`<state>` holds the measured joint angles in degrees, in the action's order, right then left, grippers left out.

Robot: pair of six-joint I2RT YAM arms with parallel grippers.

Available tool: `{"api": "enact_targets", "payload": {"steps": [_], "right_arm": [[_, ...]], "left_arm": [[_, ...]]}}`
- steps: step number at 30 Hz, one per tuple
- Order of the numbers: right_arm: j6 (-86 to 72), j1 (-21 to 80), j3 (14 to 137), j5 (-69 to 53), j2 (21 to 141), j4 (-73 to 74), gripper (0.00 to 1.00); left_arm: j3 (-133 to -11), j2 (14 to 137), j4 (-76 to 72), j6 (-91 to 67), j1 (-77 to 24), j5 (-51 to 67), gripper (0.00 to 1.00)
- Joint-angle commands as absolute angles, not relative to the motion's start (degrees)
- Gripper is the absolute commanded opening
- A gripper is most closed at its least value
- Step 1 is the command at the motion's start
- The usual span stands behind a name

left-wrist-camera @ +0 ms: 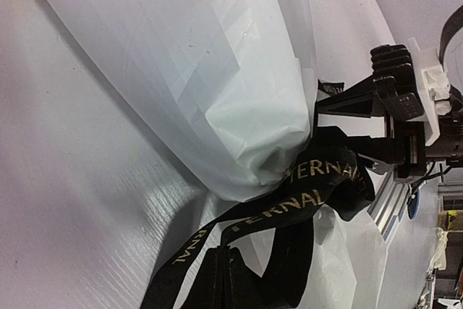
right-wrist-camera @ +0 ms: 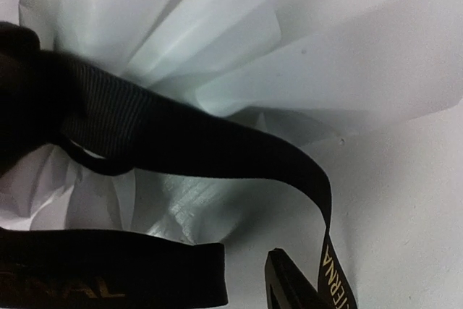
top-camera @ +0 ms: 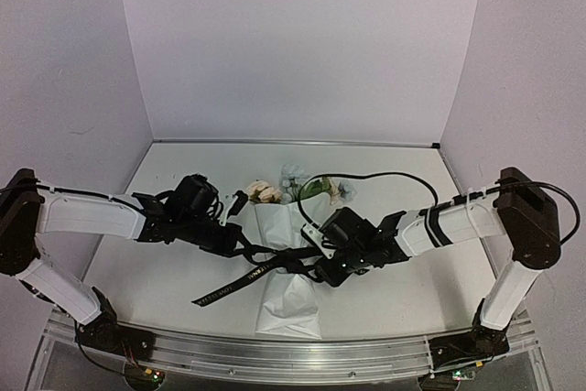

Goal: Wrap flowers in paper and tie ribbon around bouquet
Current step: Tie the half-tied ribbon around the folded bouquet.

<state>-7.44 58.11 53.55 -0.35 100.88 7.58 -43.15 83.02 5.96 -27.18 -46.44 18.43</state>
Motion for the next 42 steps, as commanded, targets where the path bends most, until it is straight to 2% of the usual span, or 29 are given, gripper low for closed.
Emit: {"api": "enact_targets", "payload": {"steps": [1, 3, 5, 11, 26, 42], "right_arm": [[-9.2, 58.7, 52.7, 2.5, 101.1, 4.0, 0.2], [-9.7, 58.8, 51.8, 3.5, 100.3, 4.1, 0.06], [-9.8, 58.7, 50.5, 5.5, 98.9, 4.7, 0.0], [-10.0, 58.7, 48.0, 12.7, 92.9, 13.7, 0.0], [-13.7, 58.7, 46.5, 18.1, 88.6, 29.4, 0.0], [-21.1, 58.8, 43.3, 20.5, 86.1, 34.1, 0.0]], "left_arm": [[-45.3, 83.0, 5.6, -26.7, -46.4, 17.1, 0.0], [-45.1, 82.6, 6.2, -27.3, -46.4, 15.1, 0.0], [-45.1, 82.4, 7.5, -28.0, -46.4, 12.3, 0.0], [-43.9, 81.2, 10.7, -30.8, -45.5, 4.3, 0.0], [-42.2, 80.7, 12.7, -32.8, -43.3, 2.0, 0.0], [-39.5, 80.8, 16.4, -36.3, -38.7, -2.5, 0.0]]}}
